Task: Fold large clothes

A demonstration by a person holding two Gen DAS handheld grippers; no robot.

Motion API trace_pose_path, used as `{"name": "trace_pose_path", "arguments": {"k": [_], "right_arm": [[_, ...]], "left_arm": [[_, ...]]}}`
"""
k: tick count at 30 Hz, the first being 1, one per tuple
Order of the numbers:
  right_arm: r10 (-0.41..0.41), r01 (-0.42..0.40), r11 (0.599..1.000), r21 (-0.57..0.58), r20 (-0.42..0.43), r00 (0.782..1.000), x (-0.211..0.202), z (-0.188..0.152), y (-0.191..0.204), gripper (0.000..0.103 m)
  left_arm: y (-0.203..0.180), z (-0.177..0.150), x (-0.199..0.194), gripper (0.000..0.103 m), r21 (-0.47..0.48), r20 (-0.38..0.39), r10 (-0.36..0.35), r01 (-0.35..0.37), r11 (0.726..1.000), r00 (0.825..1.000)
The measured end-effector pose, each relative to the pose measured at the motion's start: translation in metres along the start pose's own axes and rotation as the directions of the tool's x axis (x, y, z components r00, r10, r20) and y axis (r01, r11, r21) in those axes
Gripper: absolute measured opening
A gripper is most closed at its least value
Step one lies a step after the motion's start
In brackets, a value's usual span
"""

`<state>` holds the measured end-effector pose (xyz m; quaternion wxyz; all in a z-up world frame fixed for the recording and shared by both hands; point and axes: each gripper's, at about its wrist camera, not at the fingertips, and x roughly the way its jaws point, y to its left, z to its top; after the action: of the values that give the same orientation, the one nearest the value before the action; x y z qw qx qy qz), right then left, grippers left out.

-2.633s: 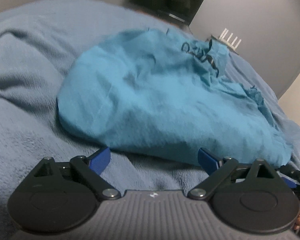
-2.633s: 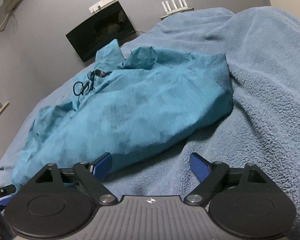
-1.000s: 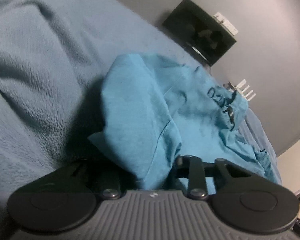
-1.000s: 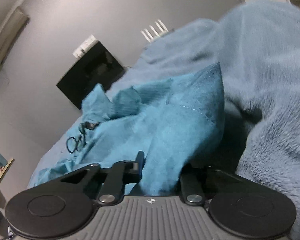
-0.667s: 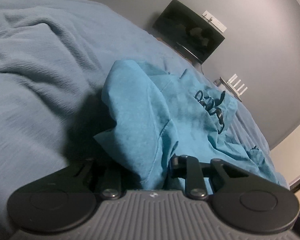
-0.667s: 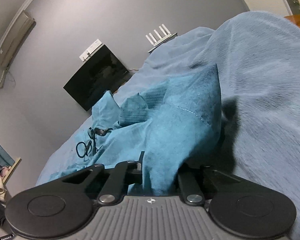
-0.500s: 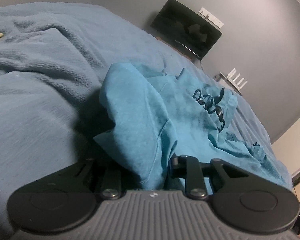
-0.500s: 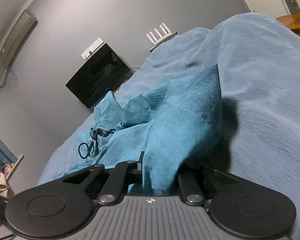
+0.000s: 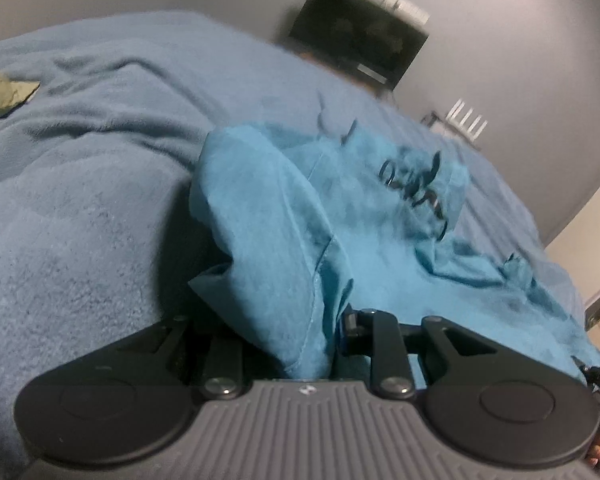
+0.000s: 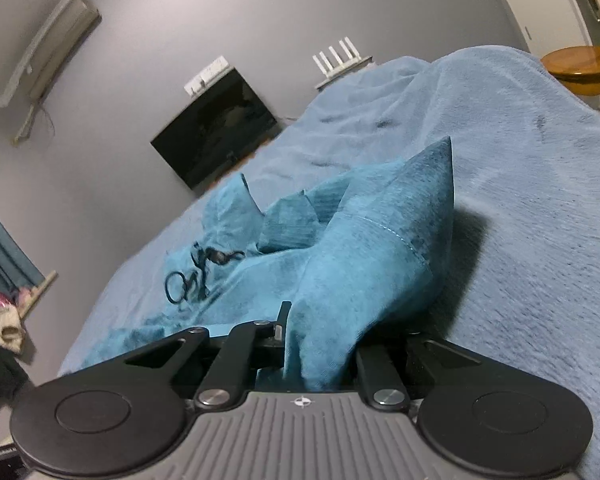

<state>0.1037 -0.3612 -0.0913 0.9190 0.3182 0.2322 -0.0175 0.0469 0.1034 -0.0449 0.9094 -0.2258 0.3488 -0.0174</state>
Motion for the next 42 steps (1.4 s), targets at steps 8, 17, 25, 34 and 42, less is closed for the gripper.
{"name": "trace_pose_path", "arguments": {"k": [8, 17, 25, 34, 42], "right_arm": [[-0.011, 0.011, 1.000, 0.022, -0.007, 1.000, 0.007, 0.008, 0.006, 0.053], [-0.041, 0.040, 0.999, 0.010, 0.076, 0.996, -0.048, 0.006, 0.009, 0.065], [0.054, 0.030, 0.935, -0.352, 0.227, 0.972, -0.080, 0.008, 0.072, 0.088], [0.089, -0.143, 0.771, -0.621, -0.117, 0.989, 0.030, -0.038, 0.133, 0.073], [-0.054, -0.145, 0.796, -0.588, -0.307, 0.950, 0.058, -0.062, 0.110, 0.073]], "left_arm": [[0.003, 0.018, -0.017, 0.038, -0.069, -0.038, 0.032, -0.034, 0.997, 0.999], [-0.007, 0.028, -0.069, 0.044, -0.050, 0.053, 0.079, -0.076, 0.996, 0.995], [-0.053, 0.041, -0.086, 0.087, 0.165, 0.197, -0.019, -0.014, 0.986, 0.980], [-0.125, -0.004, 0.016, 0.087, 0.416, 0.021, -0.127, 0.107, 0.903, 0.992], [-0.116, -0.038, 0.056, 0.087, 0.528, -0.152, 0.022, 0.062, 0.847, 0.988]]}}
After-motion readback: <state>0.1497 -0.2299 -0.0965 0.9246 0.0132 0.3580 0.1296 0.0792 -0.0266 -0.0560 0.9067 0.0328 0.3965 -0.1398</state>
